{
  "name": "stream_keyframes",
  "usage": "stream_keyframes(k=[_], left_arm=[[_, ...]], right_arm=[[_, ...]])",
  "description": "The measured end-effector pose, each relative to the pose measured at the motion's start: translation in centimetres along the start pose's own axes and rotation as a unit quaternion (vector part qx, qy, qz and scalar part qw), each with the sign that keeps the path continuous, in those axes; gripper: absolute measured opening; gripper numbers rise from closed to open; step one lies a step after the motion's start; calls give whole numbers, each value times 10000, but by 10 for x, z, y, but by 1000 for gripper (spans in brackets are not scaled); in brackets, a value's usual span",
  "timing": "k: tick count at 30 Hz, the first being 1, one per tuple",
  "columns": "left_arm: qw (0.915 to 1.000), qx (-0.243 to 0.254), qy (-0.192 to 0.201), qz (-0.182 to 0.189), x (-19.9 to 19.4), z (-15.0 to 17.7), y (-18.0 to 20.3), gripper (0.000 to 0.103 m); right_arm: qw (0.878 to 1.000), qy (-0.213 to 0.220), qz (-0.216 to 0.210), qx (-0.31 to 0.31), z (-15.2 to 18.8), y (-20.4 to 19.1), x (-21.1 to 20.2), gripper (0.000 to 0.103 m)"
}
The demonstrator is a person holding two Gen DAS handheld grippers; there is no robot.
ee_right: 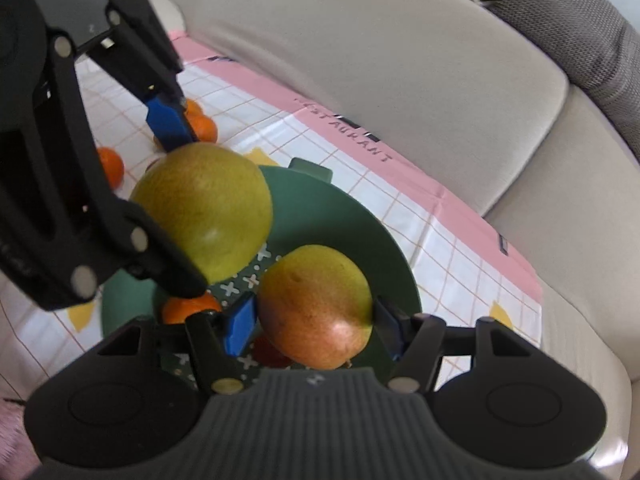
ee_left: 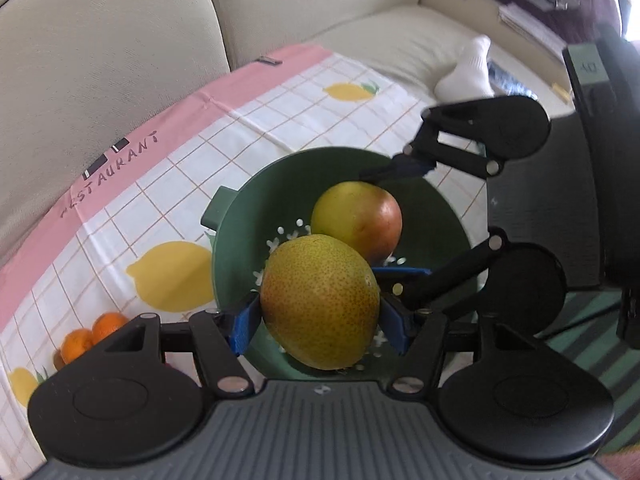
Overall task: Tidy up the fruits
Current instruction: 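Carry both pears over the green colander with both tools, then open both tools to drop the pears into the colander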
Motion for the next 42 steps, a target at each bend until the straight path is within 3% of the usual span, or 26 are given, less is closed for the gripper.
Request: stream_keyframes(k=[10, 18, 26, 36, 42], left_arm=[[9982, 316, -501, -117, 27, -1, -6, 72], [9953, 439, -825, -251, 41, 6, -8, 72], [9947, 595, -774, -330, 47, 9, -4, 72], [9955, 432, -808, -253, 53, 12, -3, 74], [9984, 216, -444, -290, 37, 3, -8, 72]], right_arm=[[9968, -20, -234, -762, 2, -1, 27, 61], [9963, -181, -315, -784, 9, -1, 40, 61], [9967, -291, -298, -704, 13, 0, 48, 61], [9982, -221, -131, -547, 0, 11, 47, 63], [9988, -210, -71, -442, -1, 8, 40, 65]])
Point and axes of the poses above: each gripper's, at about its wrist camera, not at the fingertips, and x roughly the way its jaws point, y to its right, z to its underside, the point moved 8 cm from there along x, roughly the way its jaws point, and after that the axes turned 9 degrees about y, right-handed, at the moved point
